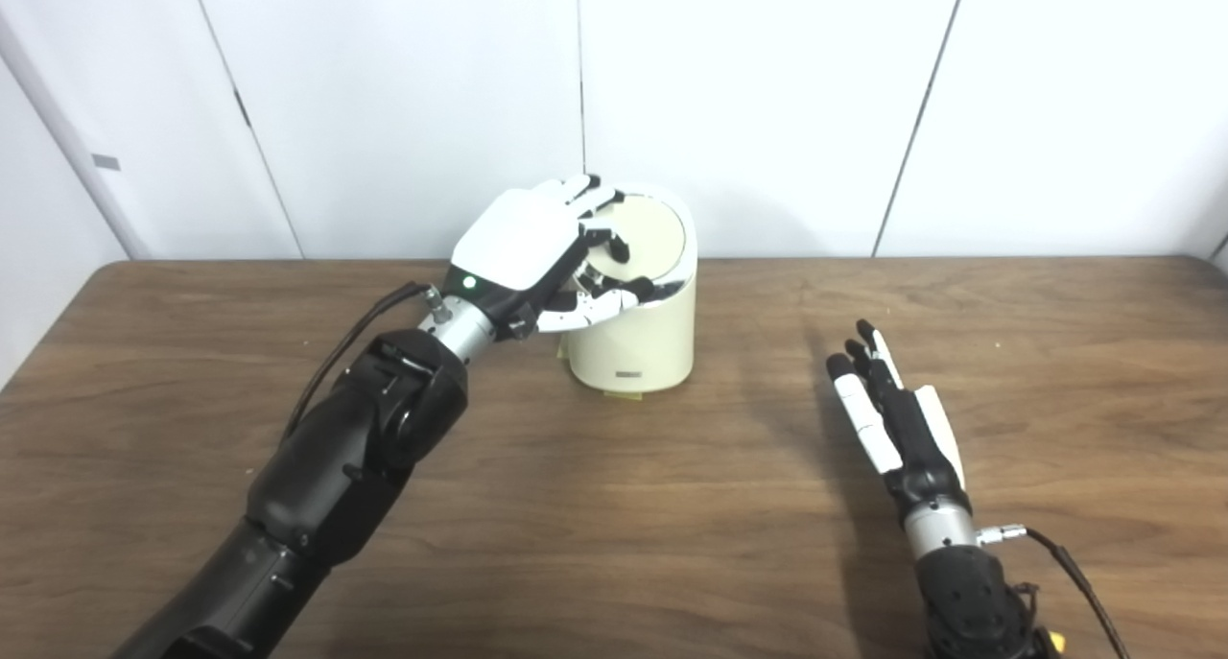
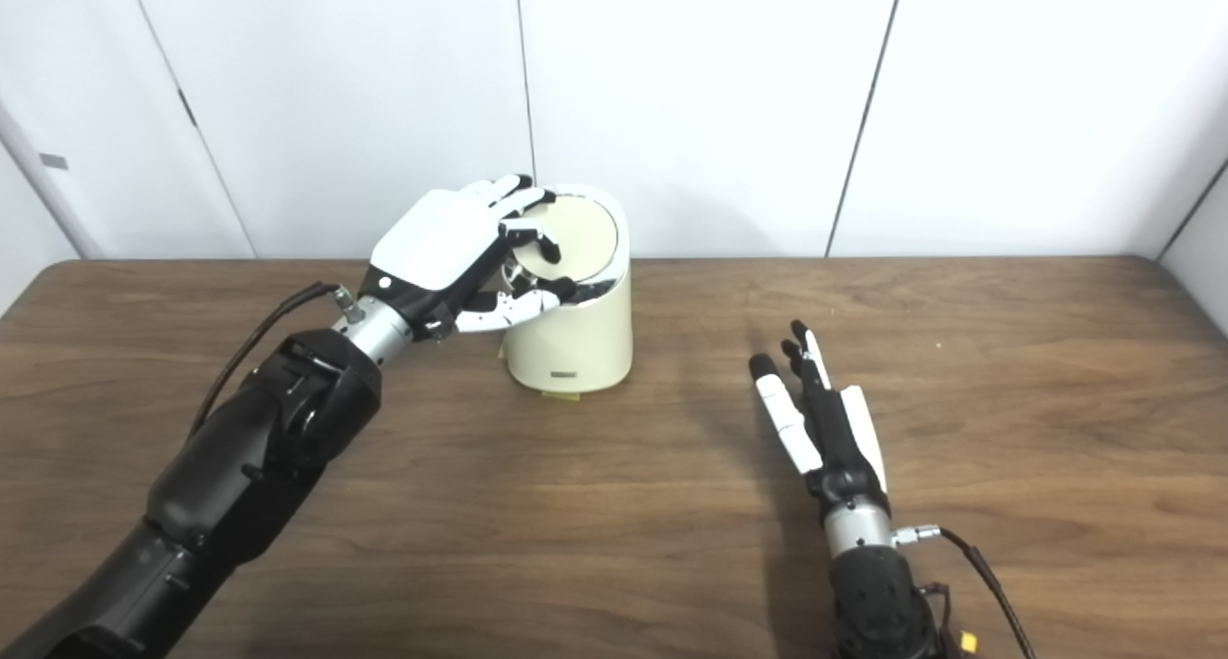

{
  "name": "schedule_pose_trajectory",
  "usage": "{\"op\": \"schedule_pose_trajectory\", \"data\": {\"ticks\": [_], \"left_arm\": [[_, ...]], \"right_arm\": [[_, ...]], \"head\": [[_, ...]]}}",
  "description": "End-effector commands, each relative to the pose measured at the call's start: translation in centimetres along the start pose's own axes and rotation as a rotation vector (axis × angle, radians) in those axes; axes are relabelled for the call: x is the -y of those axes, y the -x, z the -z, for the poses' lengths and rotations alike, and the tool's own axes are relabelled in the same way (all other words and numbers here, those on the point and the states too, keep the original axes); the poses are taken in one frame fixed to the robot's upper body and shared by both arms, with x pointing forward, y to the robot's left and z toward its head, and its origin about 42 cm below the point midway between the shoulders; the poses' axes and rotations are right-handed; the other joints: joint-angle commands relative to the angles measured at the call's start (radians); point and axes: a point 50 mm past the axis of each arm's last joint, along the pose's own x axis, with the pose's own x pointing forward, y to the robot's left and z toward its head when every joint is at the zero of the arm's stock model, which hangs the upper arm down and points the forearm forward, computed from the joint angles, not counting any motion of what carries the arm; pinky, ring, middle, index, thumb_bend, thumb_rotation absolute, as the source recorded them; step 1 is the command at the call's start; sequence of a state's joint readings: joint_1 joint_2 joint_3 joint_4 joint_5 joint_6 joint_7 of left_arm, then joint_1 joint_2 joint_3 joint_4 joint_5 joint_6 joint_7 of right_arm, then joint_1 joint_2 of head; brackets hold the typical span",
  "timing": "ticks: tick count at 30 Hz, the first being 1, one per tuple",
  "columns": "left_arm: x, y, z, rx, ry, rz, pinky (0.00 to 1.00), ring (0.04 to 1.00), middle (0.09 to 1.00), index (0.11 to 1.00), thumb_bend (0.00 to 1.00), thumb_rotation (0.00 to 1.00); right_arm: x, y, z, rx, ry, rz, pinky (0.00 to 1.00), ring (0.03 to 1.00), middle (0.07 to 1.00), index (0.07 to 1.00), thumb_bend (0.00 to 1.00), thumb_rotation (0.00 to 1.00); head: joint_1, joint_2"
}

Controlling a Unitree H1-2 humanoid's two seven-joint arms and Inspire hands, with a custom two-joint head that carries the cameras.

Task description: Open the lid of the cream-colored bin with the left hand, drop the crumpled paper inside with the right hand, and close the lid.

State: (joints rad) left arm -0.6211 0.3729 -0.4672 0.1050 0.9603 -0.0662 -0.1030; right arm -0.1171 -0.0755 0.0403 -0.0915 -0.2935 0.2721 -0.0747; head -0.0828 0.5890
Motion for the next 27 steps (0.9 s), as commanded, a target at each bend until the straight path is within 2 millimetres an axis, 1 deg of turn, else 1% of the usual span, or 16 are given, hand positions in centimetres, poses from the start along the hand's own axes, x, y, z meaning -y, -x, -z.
{"op": "schedule_pose_trajectory", "data": {"ticks": [1, 4, 6, 11, 14, 16, 17, 18, 19, 21, 23, 25, 27], "left_arm": [[0.9, -0.1, 0.4, 0.016, -0.071, 0.079, 0.97, 0.98, 0.939, 0.688, 0.53, 1.0], [1.1, -0.1, 0.4, 0.025, -0.096, 0.096, 0.99, 0.987, 0.947, 0.686, 0.54, 1.0], [1.2, 0.0, 0.4, 0.025, -0.094, 0.099, 0.99, 0.984, 0.946, 0.684, 0.54, 1.0], [0.6, 0.3, 0.6, 0.007, -0.029, 0.069, 0.94, 0.968, 0.926, 0.691, 0.53, 1.0], [-0.3, 0.9, 0.6, -0.018, 0.09, 0.016, 0.92, 0.954, 0.903, 0.694, 0.53, 1.0], [-0.9, 1.3, 0.7, -0.036, 0.176, -0.022, 0.88, 0.934, 0.883, 0.698, 0.51, 1.0], [-1.3, 1.5, 0.7, -0.046, 0.22, -0.041, 0.85, 0.928, 0.883, 0.705, 0.5, 0.98], [-1.8, 1.7, 0.8, -0.063, 0.289, -0.067, 0.8, 0.916, 0.88, 0.712, 0.49, 0.93], [-2.2, 2.0, 0.8, -0.076, 0.35, -0.092, 0.79, 0.908, 0.876, 0.72, 0.48, 0.9], [-3.0, 2.4, 1.0, -0.101, 0.456, -0.142, 0.76, 0.879, 0.862, 0.738, 0.46, 0.9], [-3.7, 2.9, 1.2, -0.136, 0.553, -0.197, 0.77, 0.865, 0.859, 0.771, 0.46, 0.91], [-4.2, 3.3, 1.4, -0.164, 0.631, -0.238, 0.8, 0.876, 0.874, 0.809, 0.45, 0.91], [-4.3, 3.8, 1.7, -0.174, 0.669, -0.263, 0.83, 0.895, 0.894, 0.842, 0.42, 0.9]], "right_arm": [[0.1, -0.1, -0.5, 0.014, -0.021, -0.001, 0.94, 0.952, 0.952, 0.987, 0.55, 1.0], [0.1, -0.1, -0.6, 0.014, -0.022, 0.0, 0.95, 0.955, 0.955, 0.99, 0.56, 1.0], [0.1, -0.2, -0.6, 0.014, -0.024, 0.001, 0.95, 0.955, 0.955, 0.991, 0.56, 1.0], [0.0, -0.1, -0.6, 0.014, -0.031, 0.004, 0.93, 0.949, 0.957, 0.99, 0.55, 1.0], [0.0, -0.2, -0.6, 0.014, -0.024, 0.007, 0.94, 0.951, 0.958, 0.99, 0.56, 1.0], [0.0, -0.2, -0.5, 0.016, -0.014, 0.006, 0.95, 0.955, 0.959, 0.993, 0.55, 1.0], [0.0, -0.2, -0.5, 0.015, -0.01, 0.007, 0.95, 0.955, 0.957, 0.994, 0.55, 1.0], [0.0, -0.2, -0.4, 0.011, -0.008, 0.009, 0.95, 0.954, 0.954, 0.993, 0.55, 1.0], [0.0, -0.2, -0.3, 0.007, -0.007, 0.011, 0.95, 0.951, 0.951, 0.991, 0.55, 1.0], [0.0, -0.3, -0.2, 0.002, -0.002, 0.011, 0.95, 0.947, 0.948, 0.989, 0.55, 1.0], [0.0, -0.4, -0.2, -0.001, -0.001, 0.011, 0.96, 0.949, 0.946, 0.988, 0.55, 1.0], [0.0, -0.5, -0.1, -0.005, -0.005, 0.01, 0.97, 0.952, 0.945, 0.987, 0.55, 1.0], [0.0, -0.5, -0.1, -0.007, 0.005, 0.009, 0.98, 0.952, 0.944, 0.987, 0.55, 1.0]], "head": [[-0.002, 0.003], [-0.003, 0.004], [-0.001, 0.004], [0.0, 0.004], [-0.001, 0.005], [-0.002, 0.004], [-0.002, 0.004], [-0.001, 0.001], [-0.001, 0.002], [0.0, 0.001], [0.003, 0.0], [0.007, -0.003], [0.007, -0.007]]}}
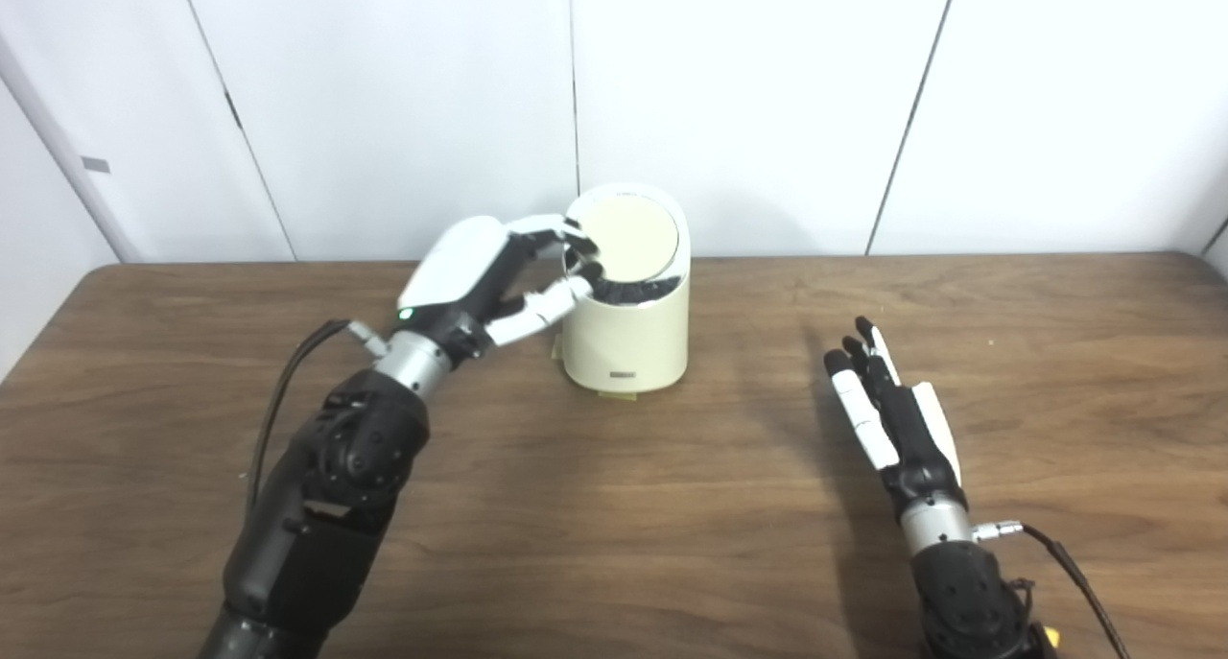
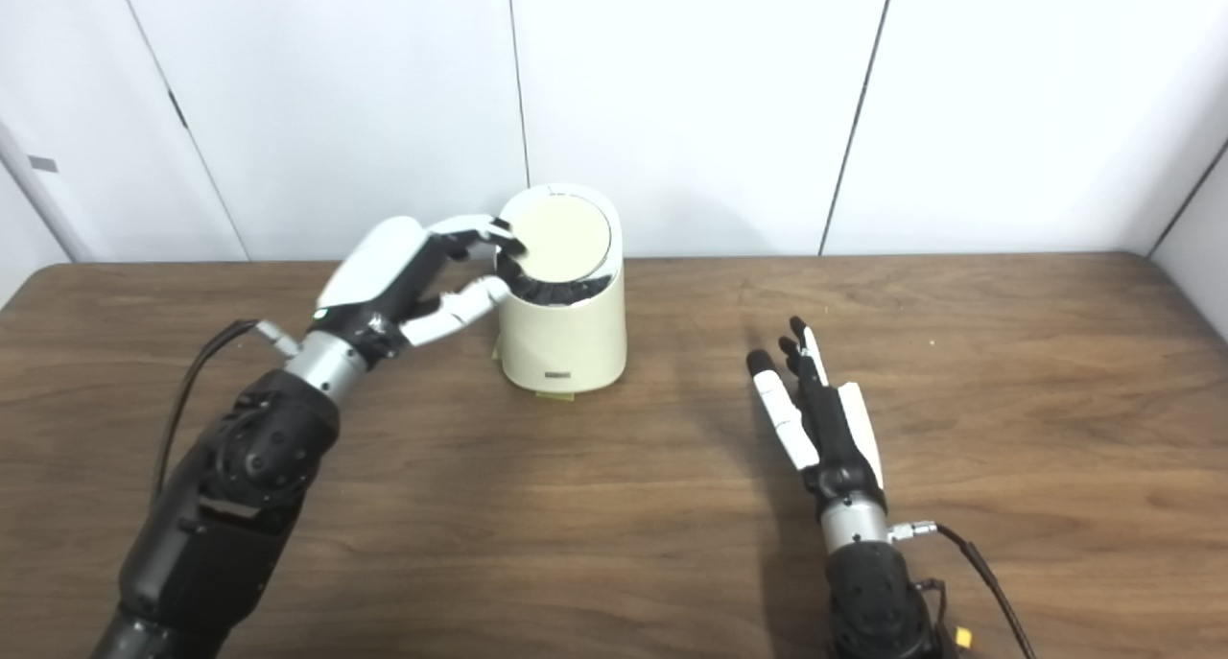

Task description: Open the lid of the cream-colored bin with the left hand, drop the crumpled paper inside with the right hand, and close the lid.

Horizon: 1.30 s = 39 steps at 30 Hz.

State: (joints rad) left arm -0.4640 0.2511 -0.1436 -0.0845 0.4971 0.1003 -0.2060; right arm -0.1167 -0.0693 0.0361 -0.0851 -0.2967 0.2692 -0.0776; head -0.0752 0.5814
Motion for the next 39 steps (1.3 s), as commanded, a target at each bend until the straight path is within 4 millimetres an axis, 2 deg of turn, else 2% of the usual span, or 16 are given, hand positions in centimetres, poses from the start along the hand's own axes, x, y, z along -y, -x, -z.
{"op": "schedule_pose_trajectory", "data": {"ticks": [1, 5, 9, 11, 13, 15, 18, 21, 23, 27, 33, 39], "left_arm": [[-1.9, -0.3, -1.2, 0.059, 0.023, -0.076, 0.84, 0.898, 0.89, 0.855, 0.41, 0.89], [-1.2, 2.1, 0.6, 0.021, 0.111, -0.102, 0.82, 0.869, 0.863, 0.884, 0.39, 0.82], [-0.4, 4.9, 2.2, -0.061, 0.256, -0.15, 0.92, 0.907, 0.889, 0.959, 0.39, 0.83], [0.0, 6.5, 3.1, -0.104, 0.309, -0.167, 0.93, 0.92, 0.899, 0.975, 0.4, 0.84], [0.3, 8.0, 3.9, -0.139, 0.329, -0.168, 0.94, 0.934, 0.902, 0.977, 0.38, 0.9], [1.0, 9.9, 4.6, -0.2, 0.386, -0.17, 0.93, 0.927, 0.896, 0.967, 0.38, 0.92], [2.0, 11.7, 5.0, -0.264, 0.485, -0.178, 0.96, 0.928, 0.893, 0.96, 0.4, 0.92], [3.3, 13.3, 5.5, -0.304, 0.558, -0.165, 0.96, 0.942, 0.925, 0.98, 0.35, 0.97], [4.0, 14.0, 5.7, -0.317, 0.581, -0.163, 0.95, 0.939, 0.935, 0.985, 0.34, 0.99], [5.1, 15.4, 6.3, -0.355, 0.661, -0.187, 0.96, 0.951, 0.947, 0.99, 0.41, 0.92], [6.4, 16.5, 6.9, -0.387, 0.709, -0.216, 0.96, 0.96, 0.962, 0.991, 0.4, 0.87], [7.3, 17.1, 7.2, -0.41, 0.728, -0.242, 0.98, 0.974, 0.968, 0.994, 0.4, 0.89]], "right_arm": [[0.1, -0.4, -0.2, -0.002, 0.017, 0.005, 0.98, 0.948, 0.941, 0.987, 0.55, 1.0], [0.1, -0.5, -0.1, -0.001, 0.016, 0.003, 0.98, 0.947, 0.937, 0.984, 0.55, 1.0], [0.3, -0.5, 0.0, -0.001, 0.012, -0.002, 0.97, 0.948, 0.939, 0.984, 0.54, 1.0], [0.4, -0.4, 0.0, -0.002, 0.01, -0.002, 0.97, 0.948, 0.938, 0.983, 0.55, 1.0], [0.4, -0.4, -0.1, 0.0, 0.009, -0.001, 0.96, 0.941, 0.932, 0.979, 0.55, 1.0], [0.6, -0.3, -0.1, 0.008, -0.003, -0.003, 0.94, 0.936, 0.93, 0.976, 0.55, 1.0], [0.8, -0.2, 0.0, 0.014, -0.011, -0.004, 0.91, 0.928, 0.924, 0.971, 0.55, 1.0], [1.0, 0.1, 0.2, 0.019, -0.032, -0.004, 0.88, 0.923, 0.924, 0.97, 0.56, 1.0], [1.2, 0.2, 0.2, 0.022, -0.059, -0.007, 0.87, 0.925, 0.927, 0.972, 0.55, 1.0], [1.4, 0.5, 0.3, 0.027, -0.088, -0.01, 0.87, 0.926, 0.938, 0.98, 0.55, 1.0], [1.7, 1.1, 0.2, 0.031, -0.088, -0.012, 0.88, 0.929, 0.938, 0.983, 0.53, 1.0], [1.6, 2.2, 0.3, 0.039, -0.079, -0.023, 0.88, 0.939, 0.951, 0.988, 0.51, 1.0]], "head": [[-0.001, 0.001], [-0.005, 0.0], [-0.006, -0.002], [-0.008, -0.003], [-0.01, -0.001], [-0.007, 0.0], [0.0, 0.005], [-0.001, 0.009], [-0.002, 0.011], [-0.002, 0.017], [-0.007, 0.029], [-0.014, 0.039]]}}
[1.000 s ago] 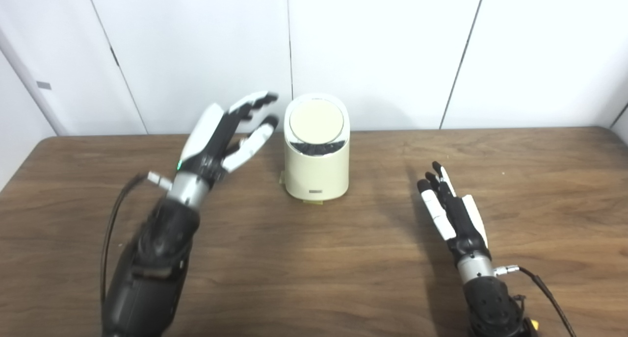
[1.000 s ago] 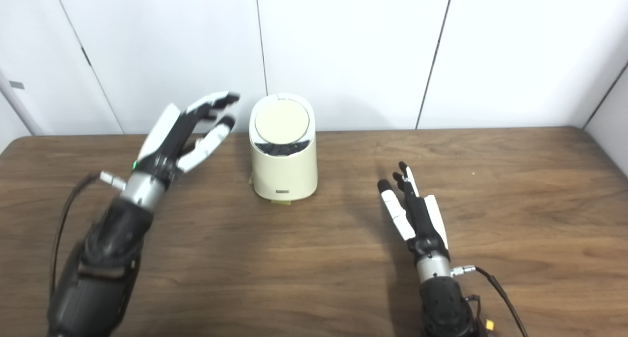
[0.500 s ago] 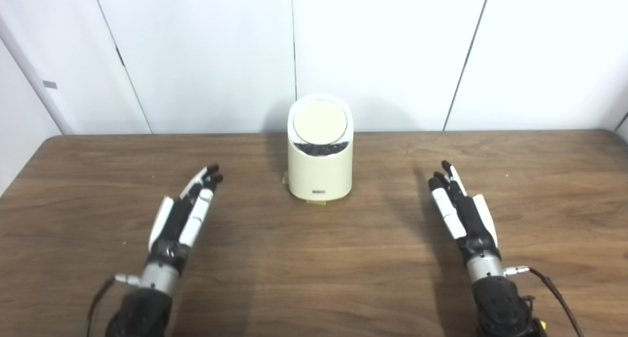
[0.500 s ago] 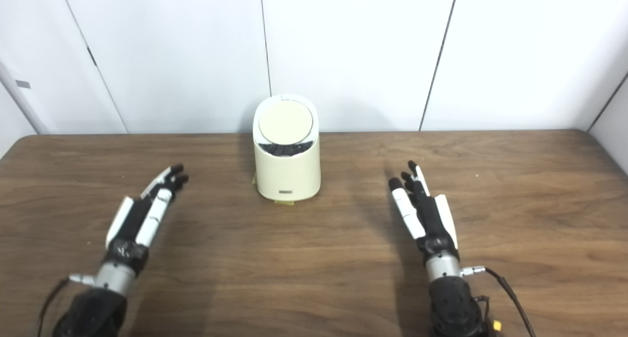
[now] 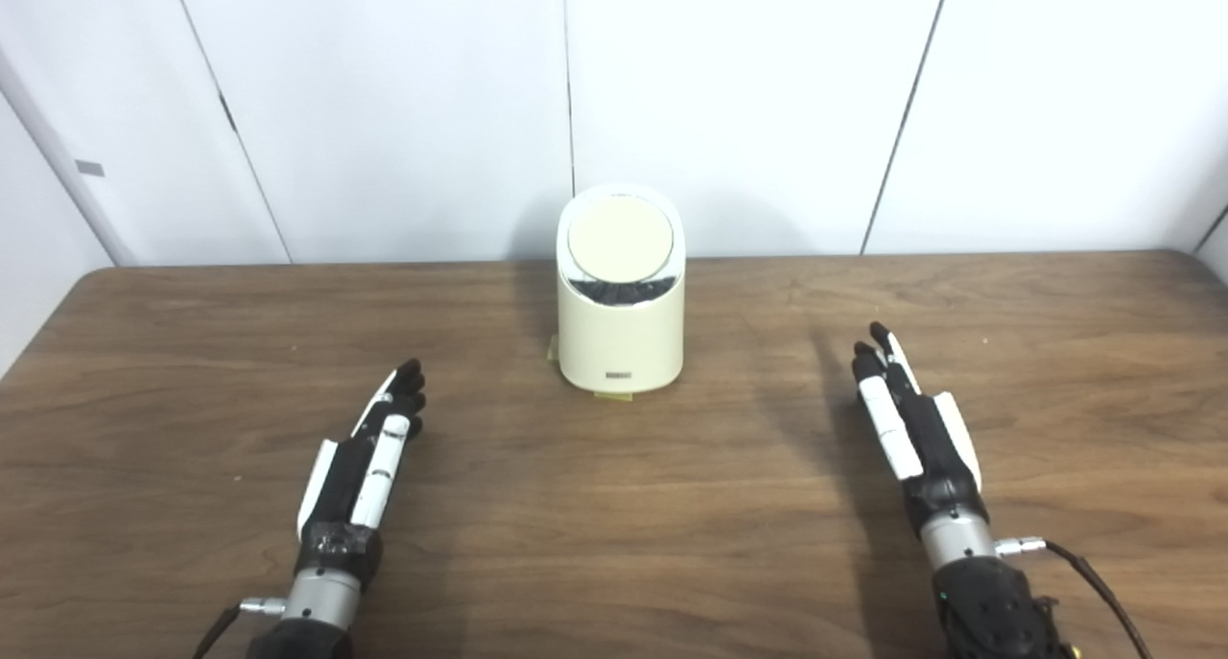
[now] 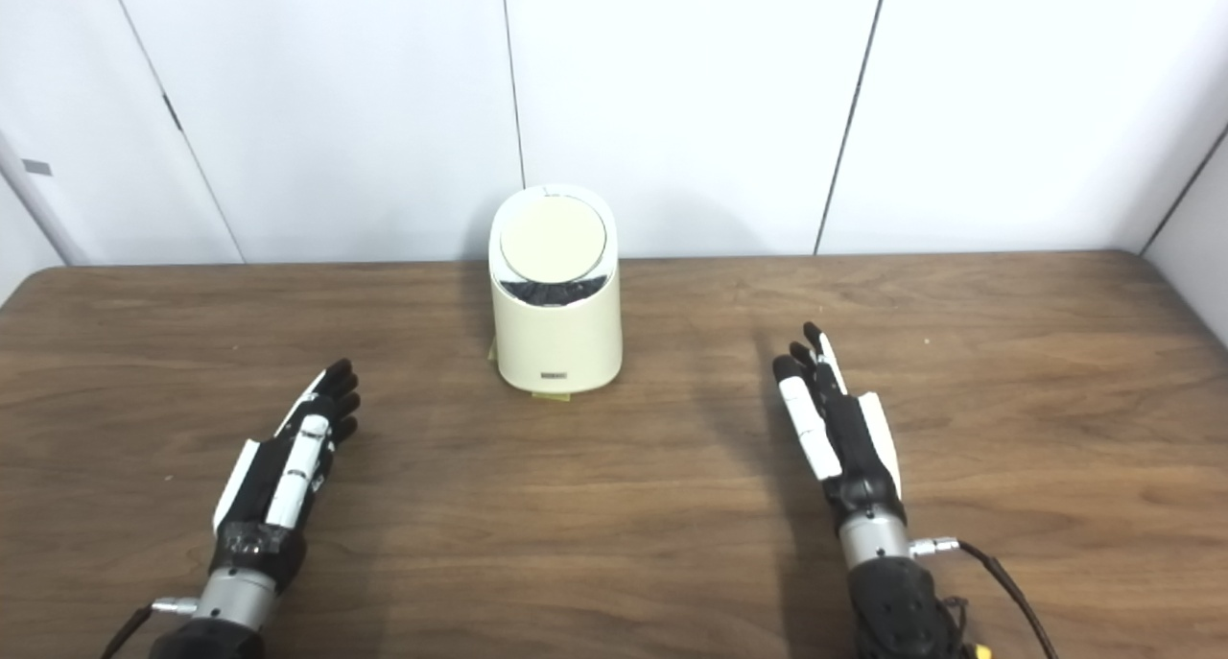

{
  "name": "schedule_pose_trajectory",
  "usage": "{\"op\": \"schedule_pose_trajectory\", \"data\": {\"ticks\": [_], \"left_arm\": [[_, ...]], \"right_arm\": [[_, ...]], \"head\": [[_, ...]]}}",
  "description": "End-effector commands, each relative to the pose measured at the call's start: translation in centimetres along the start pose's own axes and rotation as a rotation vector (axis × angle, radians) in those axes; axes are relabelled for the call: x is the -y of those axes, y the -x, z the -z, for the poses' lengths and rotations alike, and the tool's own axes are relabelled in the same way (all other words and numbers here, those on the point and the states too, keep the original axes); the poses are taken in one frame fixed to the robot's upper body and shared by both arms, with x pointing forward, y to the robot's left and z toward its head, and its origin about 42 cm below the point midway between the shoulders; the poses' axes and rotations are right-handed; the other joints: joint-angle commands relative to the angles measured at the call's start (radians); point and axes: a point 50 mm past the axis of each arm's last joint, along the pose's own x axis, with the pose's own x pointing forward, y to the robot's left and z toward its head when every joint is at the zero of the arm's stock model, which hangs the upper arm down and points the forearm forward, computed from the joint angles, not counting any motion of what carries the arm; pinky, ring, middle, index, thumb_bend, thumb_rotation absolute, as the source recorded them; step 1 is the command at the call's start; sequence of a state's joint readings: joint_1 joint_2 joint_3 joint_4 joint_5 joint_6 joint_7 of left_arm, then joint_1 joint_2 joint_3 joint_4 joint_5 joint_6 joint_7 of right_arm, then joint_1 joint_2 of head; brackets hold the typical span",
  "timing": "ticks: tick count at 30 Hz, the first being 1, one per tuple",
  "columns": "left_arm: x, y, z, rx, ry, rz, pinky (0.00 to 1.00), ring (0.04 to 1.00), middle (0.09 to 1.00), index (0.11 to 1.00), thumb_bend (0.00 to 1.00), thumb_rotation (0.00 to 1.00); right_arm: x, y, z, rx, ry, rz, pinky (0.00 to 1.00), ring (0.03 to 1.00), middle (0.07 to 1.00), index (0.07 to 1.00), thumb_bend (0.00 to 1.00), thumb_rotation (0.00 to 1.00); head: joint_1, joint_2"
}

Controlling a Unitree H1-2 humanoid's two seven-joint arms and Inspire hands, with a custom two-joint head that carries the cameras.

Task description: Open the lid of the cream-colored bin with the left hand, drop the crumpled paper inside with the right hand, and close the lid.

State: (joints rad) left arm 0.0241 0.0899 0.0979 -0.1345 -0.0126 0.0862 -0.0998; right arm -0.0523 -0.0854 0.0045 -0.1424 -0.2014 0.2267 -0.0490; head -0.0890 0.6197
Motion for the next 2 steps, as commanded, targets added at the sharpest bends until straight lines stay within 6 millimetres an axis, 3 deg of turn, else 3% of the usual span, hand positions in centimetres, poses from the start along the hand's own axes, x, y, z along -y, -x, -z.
{"op": "schedule_pose_trajectory", "data": {"ticks": [1, 2], "left_arm": [[0.01, 0.37, 0.61, -0.02, 0.013, -0.025, 0.98, 0.973, 0.968, 0.994, 0.42, 0.88], [0.05, 0.49, 0.65, -0.017, 0.012, -0.027, 0.98, 0.97, 0.966, 0.992, 0.44, 0.88]], "right_arm": [[0.11, 0.55, -0.38, 0.019, 0.011, -0.014, 0.88, 0.937, 0.949, 0.987, 0.5, 1.0], [0.1, 0.72, -0.35, 0.021, 0.02, -0.013, 0.87, 0.937, 0.948, 0.985, 0.51, 1.0]], "head": [[0.0, 0.001], [0.001, 0.002]]}}
